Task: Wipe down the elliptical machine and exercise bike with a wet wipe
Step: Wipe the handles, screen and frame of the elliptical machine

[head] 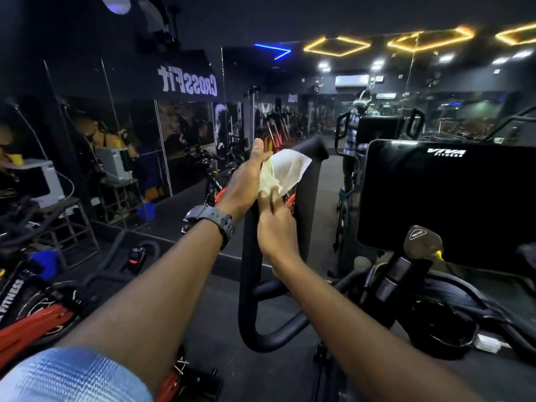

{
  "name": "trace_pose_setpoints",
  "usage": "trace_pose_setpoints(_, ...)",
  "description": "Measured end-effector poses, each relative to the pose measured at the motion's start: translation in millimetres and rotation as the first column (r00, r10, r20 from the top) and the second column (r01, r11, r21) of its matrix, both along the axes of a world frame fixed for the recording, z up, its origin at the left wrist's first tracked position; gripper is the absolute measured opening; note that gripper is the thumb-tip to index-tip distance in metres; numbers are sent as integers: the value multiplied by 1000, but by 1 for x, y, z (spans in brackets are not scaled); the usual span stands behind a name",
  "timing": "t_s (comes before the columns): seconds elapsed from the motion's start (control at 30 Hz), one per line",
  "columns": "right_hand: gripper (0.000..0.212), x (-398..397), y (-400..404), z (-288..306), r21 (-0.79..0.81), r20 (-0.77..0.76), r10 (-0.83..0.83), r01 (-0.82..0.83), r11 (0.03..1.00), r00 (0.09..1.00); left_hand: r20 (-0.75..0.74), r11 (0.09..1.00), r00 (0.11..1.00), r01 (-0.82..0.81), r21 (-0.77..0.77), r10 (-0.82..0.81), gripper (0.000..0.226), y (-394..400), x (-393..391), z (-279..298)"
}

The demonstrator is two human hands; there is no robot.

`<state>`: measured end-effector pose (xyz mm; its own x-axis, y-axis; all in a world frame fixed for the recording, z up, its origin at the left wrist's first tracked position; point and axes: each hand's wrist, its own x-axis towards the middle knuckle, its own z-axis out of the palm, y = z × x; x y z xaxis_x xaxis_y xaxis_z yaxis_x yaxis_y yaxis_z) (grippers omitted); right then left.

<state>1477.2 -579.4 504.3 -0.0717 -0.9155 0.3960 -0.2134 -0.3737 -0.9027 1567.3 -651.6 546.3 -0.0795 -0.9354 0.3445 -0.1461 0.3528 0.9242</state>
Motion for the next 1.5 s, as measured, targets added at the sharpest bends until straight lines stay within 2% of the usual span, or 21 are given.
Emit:
trace_pose_setpoints(0.07,68,10,-5,17,75,245,30,-50,996,969,7,999,1000,25,-37,-24,96,7,2,5)
trace_pose_setpoints(0.13,73,11,-21,40,97,482,98,-164,982,870,2,996,1000,20,-86,-20,94,19,-1,10)
trace_pose_setpoints(0.27,62,6,-44,67,119,753,137,-339,933,644,-86,994,992,82,-75,-89,93,21,-3,11)
trace_pose_setpoints(0.3,63,8,-48,65,131,772,114,-333,934,625,-103,994,991,79,-74,-87,93,20,-2,12)
trace_pose_setpoints(0.4,55,21,-56,52,179,641,-56,-78,981,766,-103,996,994,39,-83,-47,89,24,1,12)
trace_pose_setpoints(0.5,62,34,-67,8,40,374,-171,168,985,912,-59,996,998,-17,-83,12,83,26,1,11)
trace_pose_setpoints(0.53,68,39,-67,-16,-19,256,-184,195,981,949,-50,996,999,-11,-84,7,83,22,1,9)
trace_pose_setpoints(0.6,66,46,-55,-64,-142,49,-117,123,982,992,-38,997,999,-5,-73,2,86,20,0,8)
trace_pose_setpoints(0.63,63,47,-48,-83,-191,16,-111,112,975,994,-28,998,1000,-6,-65,4,90,21,-1,8)
trace_pose_setpoints(0.7,62,45,-47,-74,-155,116,-63,81,985,991,3,999,1000,0,-50,1,96,21,-2,7)
trace_pose_setpoints(0.77,70,39,-66,-31,-92,227,-21,43,995,974,10,999,1000,12,-40,-12,96,24,-3,6)
trace_pose_setpoints(0.87,60,33,-94,22,39,399,-108,101,994,911,-28,999,999,30,-42,-31,92,28,-1,1)
trace_pose_setpoints(0.9,59,32,-90,15,-2,388,-94,102,995,917,-29,999,999,14,-43,-15,96,30,0,0)
trace_pose_setpoints(0.97,52,36,-66,-34,-99,223,-48,72,992,974,-4,999,1000,3,-35,-3,105,33,-1,-1)
trace_pose_setpoints(1.03,53,36,-42,-90,-49,0,-71,71,996,998,-1,1000,1000,11,-29,-11,101,33,-1,-2)
trace_pose_setpoints(1.1,63,32,-34,-108,-7,-86,-109,109,994,990,2,1000,1000,1,-30,-1,99,34,-1,-2)
trace_pose_setpoints(1.17,72,29,-50,-80,-79,27,-66,68,995,997,4,1000,1000,-12,-25,12,111,33,-1,-3)
trace_pose_setpoints(1.3,52,32,-84,0,-54,291,-69,89,995,954,-8,999,1000,-20,-27,20,107,34,-3,-1)
trace_pose_setpoints(1.37,54,34,-73,-13,-85,200,-104,123,989,974,6,999,1000,-22,-39,22,109,32,-2,-2)
trace_pose_setpoints(1.43,58,34,-51,-57,-121,-18,-66,63,991,998,36,999,999,-24,-48,26,121,32,-1,-2)
trace_pose_setpoints(1.5,75,26,-27,-103,-84,-244,-40,20,996,969,35,998,999,-39,-58,41,121,31,-1,-2)
